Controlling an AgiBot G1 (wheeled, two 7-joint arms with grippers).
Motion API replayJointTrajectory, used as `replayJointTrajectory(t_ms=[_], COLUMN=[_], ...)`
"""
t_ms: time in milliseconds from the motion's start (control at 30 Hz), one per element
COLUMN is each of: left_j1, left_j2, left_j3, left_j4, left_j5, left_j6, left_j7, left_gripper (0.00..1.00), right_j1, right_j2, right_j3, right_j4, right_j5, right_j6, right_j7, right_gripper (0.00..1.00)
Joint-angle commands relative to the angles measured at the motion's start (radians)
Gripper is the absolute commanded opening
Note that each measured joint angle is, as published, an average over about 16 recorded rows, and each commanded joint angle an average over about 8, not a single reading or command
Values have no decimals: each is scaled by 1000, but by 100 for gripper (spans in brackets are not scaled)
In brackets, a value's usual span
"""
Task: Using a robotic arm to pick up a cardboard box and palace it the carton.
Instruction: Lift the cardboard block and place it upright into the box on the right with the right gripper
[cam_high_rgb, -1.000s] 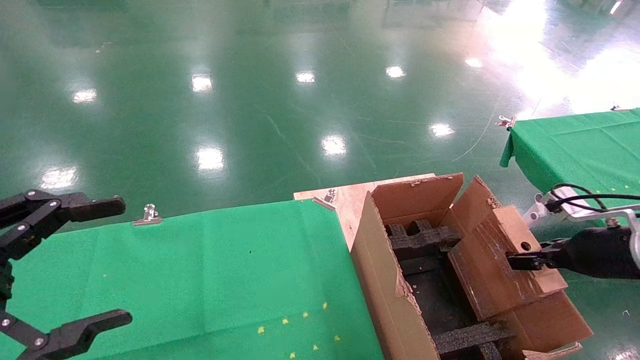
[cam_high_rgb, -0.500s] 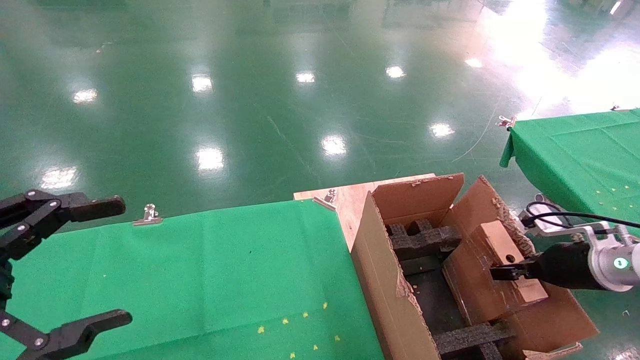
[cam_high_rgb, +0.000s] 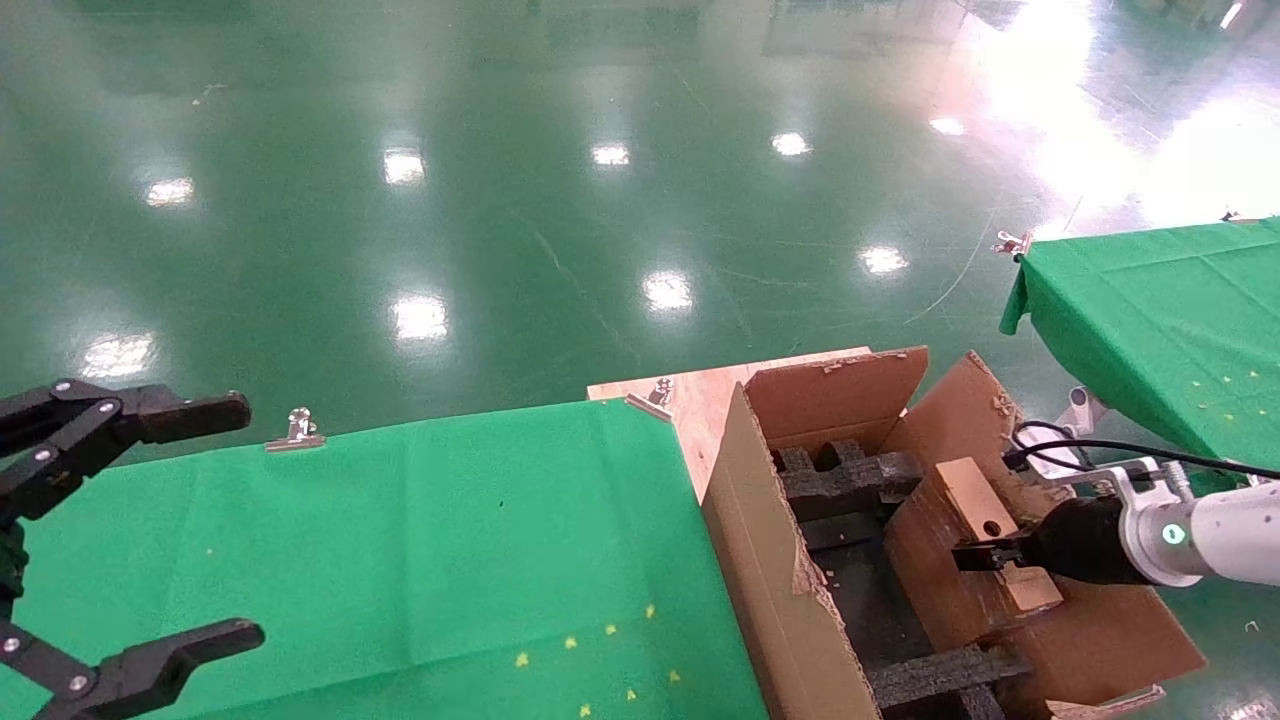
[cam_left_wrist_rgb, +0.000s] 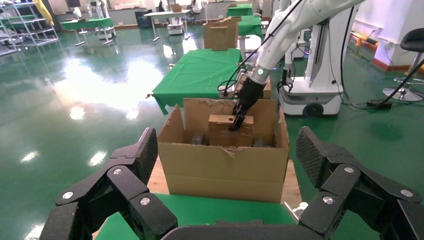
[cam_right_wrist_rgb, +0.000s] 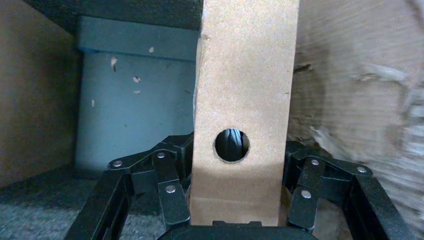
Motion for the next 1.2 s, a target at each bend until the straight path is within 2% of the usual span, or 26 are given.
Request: replayJointTrajectory(t_ms=[33, 533, 567, 800, 833, 1200], left_j1=[0, 0, 0, 0, 0, 0], left_j2=[0, 0, 0, 0, 0, 0], left_j3=[0, 1, 1, 1, 1, 2], left_j4=[0, 0, 0, 0, 0, 0], left_j5=[0, -1, -1, -1, -1, -1], left_j6=[0, 0, 0, -1, -1, -1], left_j7=[0, 0, 1, 1, 1, 1], left_gripper=[100, 100, 100, 100, 100, 100], right_j1=[-23, -140, -144, -162, -162, -153], right_j2=[-19, -148, -154, -175, -175, -169], right_j3=[6, 52, 55, 66, 66, 65], right_j4=[-27, -242, -253, -294, -295, -284], right_j5=[16, 91, 94, 111, 111, 107], right_j6=[0, -49, -53, -68, -69, -65], right_j7=[-15, -133, -138, -158, -158, -153], right_gripper=[0, 0, 4, 91, 100, 100])
